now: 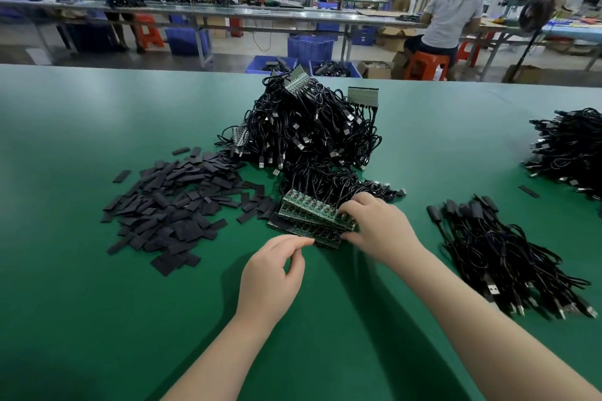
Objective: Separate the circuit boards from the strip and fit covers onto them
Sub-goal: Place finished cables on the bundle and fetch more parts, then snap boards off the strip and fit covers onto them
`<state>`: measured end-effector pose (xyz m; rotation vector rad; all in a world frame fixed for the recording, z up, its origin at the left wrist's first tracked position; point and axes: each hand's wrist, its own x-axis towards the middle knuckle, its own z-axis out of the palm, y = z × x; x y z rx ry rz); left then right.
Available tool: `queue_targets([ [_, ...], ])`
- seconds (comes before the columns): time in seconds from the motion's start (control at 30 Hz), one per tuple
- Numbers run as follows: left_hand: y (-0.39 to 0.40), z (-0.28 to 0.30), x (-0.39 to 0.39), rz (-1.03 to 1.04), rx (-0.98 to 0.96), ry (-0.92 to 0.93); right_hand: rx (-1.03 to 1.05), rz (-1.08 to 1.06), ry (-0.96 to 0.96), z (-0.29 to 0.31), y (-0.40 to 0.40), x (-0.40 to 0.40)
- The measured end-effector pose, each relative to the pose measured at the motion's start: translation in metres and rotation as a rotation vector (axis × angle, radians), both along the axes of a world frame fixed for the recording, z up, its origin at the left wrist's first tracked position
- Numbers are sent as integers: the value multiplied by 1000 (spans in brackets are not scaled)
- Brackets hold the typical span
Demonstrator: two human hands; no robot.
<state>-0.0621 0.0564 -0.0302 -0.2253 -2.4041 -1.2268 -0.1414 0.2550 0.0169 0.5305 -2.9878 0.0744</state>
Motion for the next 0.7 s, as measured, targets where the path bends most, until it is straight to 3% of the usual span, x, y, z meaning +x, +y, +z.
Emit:
queue_targets([
  [0.3, 0, -1, -2, -30, 21, -44, -561, 31, -241, 47, 20, -33],
  [0.43, 0, -1, -1, -37, 38, -66, -662, -72, -1, 73, 14, -57],
  [0.6, -1, -3, -2, -40, 36, -61, -1146, -332, 193, 125, 25, -73],
  [0.7, -1, -3, -2, -37, 41, -40, -1176, -303, 398, 155, 36, -54],
])
